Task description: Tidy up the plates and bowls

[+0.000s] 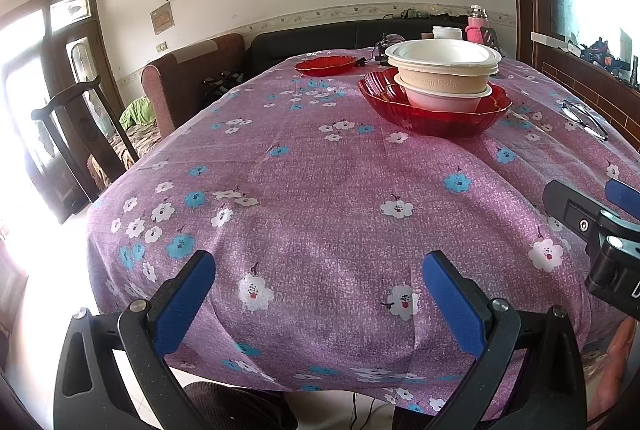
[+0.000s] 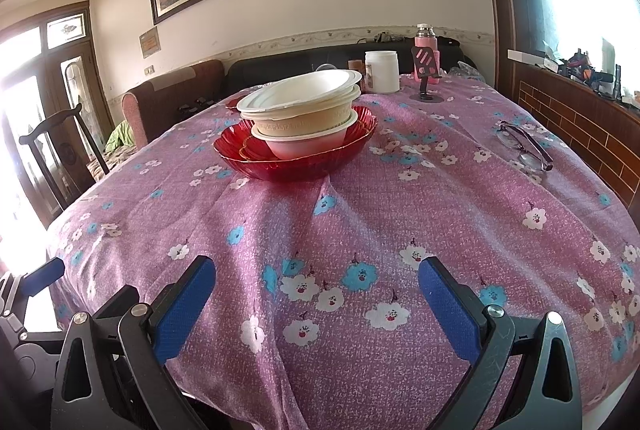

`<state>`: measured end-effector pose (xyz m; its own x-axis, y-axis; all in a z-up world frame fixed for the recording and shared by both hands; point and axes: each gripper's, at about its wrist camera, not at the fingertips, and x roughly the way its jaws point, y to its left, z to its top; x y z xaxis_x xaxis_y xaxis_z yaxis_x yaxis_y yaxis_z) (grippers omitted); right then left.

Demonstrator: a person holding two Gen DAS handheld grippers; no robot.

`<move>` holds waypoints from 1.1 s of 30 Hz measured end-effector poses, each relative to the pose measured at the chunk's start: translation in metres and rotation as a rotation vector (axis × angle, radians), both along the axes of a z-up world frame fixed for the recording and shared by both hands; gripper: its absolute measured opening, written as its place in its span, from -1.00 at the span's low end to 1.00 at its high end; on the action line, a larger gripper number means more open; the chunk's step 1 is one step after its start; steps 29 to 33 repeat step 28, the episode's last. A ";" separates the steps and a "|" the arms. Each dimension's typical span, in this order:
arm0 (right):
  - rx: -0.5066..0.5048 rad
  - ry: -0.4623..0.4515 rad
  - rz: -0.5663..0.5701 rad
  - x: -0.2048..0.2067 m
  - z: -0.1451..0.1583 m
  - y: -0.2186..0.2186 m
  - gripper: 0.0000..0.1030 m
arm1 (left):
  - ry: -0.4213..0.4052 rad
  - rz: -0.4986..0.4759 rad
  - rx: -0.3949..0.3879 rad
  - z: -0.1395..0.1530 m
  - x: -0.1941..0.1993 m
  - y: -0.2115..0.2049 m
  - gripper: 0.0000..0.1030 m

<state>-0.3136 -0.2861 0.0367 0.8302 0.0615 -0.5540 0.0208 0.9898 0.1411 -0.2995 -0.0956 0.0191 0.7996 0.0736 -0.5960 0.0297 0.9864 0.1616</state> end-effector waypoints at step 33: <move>0.003 0.004 0.000 0.000 -0.002 0.001 0.99 | -0.022 0.004 -0.023 0.001 -0.004 0.004 1.00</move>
